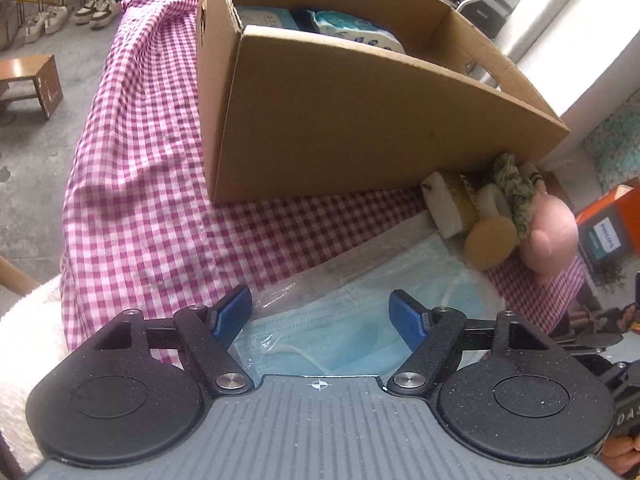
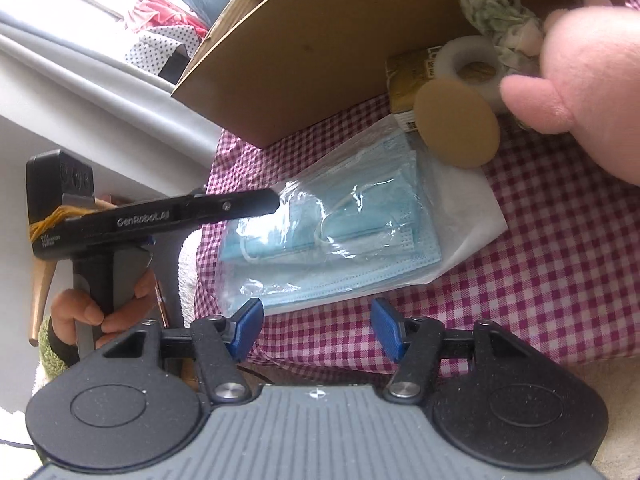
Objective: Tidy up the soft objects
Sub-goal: 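Grasp the bag of blue face masks by its edge with the right gripper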
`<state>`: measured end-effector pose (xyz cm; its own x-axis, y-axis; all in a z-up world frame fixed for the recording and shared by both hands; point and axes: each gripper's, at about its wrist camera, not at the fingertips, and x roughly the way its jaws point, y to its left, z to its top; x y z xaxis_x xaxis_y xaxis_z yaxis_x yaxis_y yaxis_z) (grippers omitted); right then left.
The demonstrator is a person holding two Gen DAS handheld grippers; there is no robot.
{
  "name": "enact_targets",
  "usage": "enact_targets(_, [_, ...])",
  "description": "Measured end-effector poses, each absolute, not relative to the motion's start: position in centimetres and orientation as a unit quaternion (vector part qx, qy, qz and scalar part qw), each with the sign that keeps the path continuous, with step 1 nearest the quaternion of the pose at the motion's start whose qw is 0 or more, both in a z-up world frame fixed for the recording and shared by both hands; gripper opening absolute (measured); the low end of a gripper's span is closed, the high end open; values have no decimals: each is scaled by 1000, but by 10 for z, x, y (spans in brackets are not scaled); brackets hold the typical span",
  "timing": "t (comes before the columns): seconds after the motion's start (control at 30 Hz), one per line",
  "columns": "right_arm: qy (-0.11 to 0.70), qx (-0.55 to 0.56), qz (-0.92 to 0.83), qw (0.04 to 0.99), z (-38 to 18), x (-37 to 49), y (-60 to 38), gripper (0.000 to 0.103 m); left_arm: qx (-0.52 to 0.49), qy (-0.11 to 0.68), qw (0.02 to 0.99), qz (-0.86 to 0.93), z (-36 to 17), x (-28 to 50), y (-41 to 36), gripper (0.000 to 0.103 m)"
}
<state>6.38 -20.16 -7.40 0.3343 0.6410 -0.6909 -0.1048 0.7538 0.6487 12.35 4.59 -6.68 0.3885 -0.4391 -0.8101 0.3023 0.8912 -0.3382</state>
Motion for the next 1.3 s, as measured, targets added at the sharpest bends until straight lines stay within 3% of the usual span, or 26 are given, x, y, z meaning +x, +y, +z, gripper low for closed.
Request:
enact_targets(0.4, [502,349,186,769,-85,47,-255,63,-104,572,744,-329,-71,70,39,80])
enact_targets(0.67, [494,399,178,752,-96,36,-266,63,-41,518,789,-327,-52,72,17,84])
enact_targets(1.03, [496,475,169,707,-124,15,-281,58,-16,546,765,-341,-81,104,-24,67])
enact_targets(1.3, [503,497,175,685,-143,11,-277,47,-93,579,722,-368,-89,99,-19,53])
